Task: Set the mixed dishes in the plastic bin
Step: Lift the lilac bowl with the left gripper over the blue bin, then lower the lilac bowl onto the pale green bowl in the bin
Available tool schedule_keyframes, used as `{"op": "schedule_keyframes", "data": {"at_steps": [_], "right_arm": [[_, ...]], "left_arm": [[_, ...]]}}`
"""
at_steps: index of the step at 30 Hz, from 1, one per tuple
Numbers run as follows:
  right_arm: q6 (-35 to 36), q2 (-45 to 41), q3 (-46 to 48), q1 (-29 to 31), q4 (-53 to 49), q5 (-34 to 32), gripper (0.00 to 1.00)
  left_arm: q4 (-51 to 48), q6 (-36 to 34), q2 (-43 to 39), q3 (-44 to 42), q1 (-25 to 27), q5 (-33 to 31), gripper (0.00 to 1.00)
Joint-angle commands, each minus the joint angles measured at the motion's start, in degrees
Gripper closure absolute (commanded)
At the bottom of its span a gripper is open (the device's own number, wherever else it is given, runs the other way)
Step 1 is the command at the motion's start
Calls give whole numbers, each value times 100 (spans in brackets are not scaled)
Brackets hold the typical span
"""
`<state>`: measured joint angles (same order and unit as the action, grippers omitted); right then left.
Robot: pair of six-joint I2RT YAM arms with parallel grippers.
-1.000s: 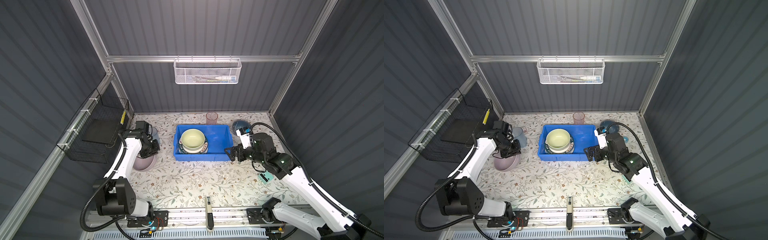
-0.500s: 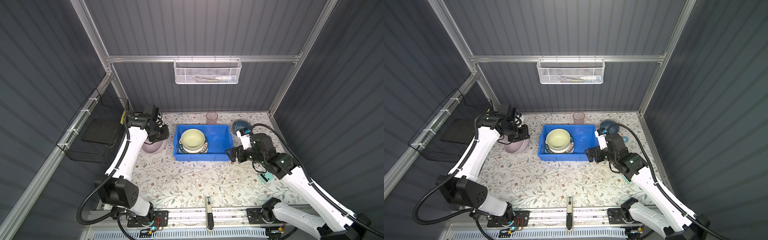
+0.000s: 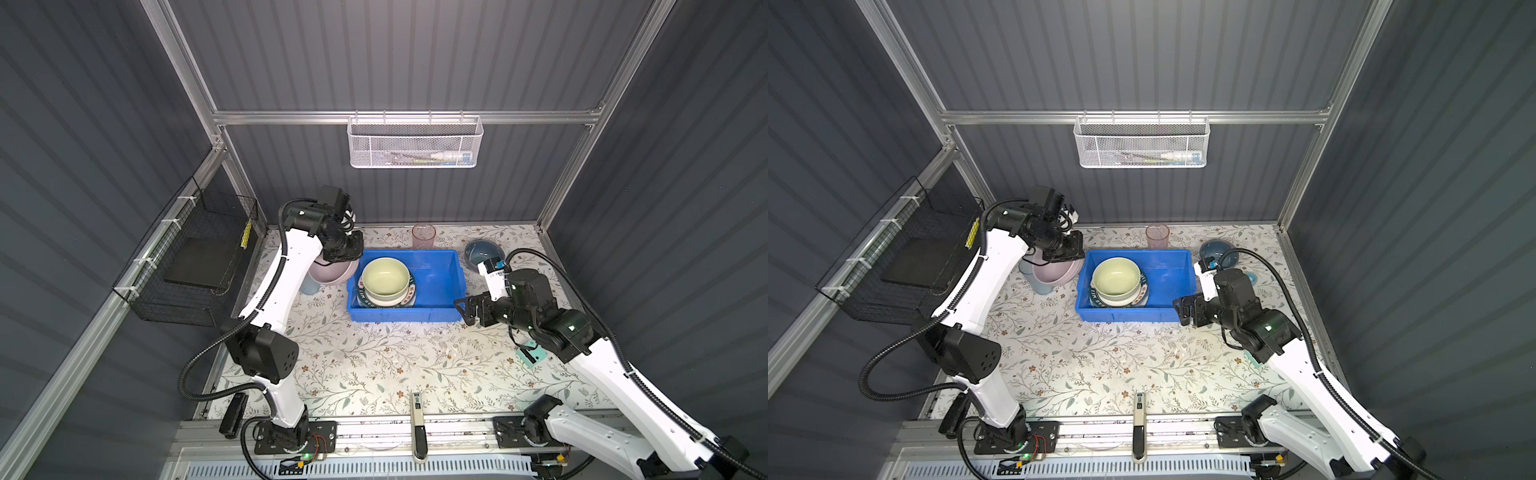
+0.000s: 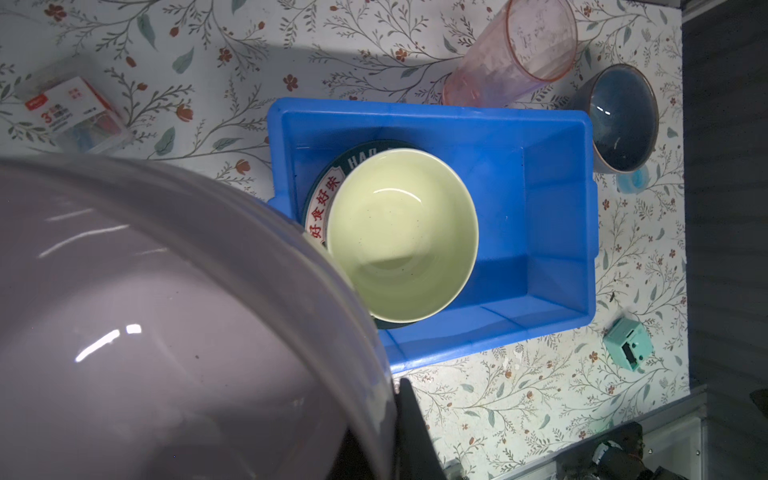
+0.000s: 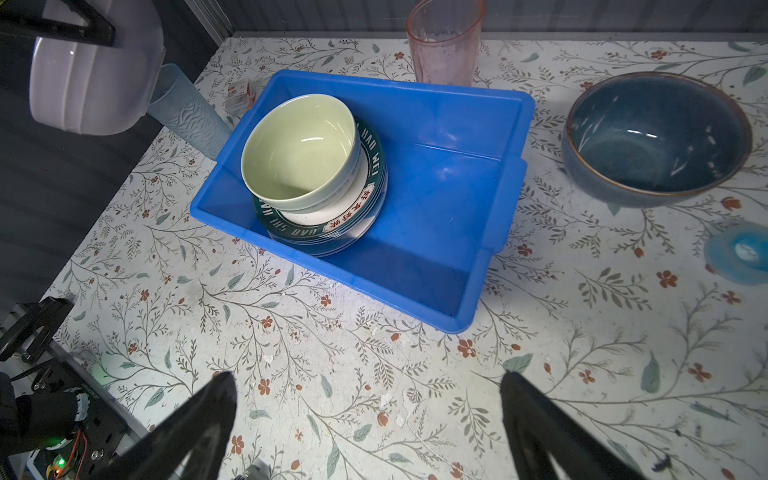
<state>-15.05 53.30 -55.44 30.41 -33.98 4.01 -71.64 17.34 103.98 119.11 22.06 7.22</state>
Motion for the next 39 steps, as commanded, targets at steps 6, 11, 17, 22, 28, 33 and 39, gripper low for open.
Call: {"op": "schedule_keyframes", "data": {"at_steps": [6,11,17,22,28,33,39], "right_arm": [[-112,-222,-2,-13,-195,-225,1],[-80,-345,22,-16,-306,-326,1],[-42,-450,85,-11,-379,-400,1],[-60,-435,112,-16,-374,-401,1],[-60,-402,121,-22,-351,-392,1],[-77,-390,130,-16,-336,-388,1],[-77,-382,146,-20,-334,-392,1]], "left_arm": [[-210,-241,881,1409,700,-437,100],[-166,-230,1405,1820,980,-453,100],[-298,-220,1966,2199,1320,-909,100],[-359,-214,2288,2359,1532,-1204,100],[-455,-284,2542,2442,1669,-1453,100],[-514,-319,2651,2429,1740,-1603,100],[-479,-347,2673,2241,1777,-1593,100]]}}
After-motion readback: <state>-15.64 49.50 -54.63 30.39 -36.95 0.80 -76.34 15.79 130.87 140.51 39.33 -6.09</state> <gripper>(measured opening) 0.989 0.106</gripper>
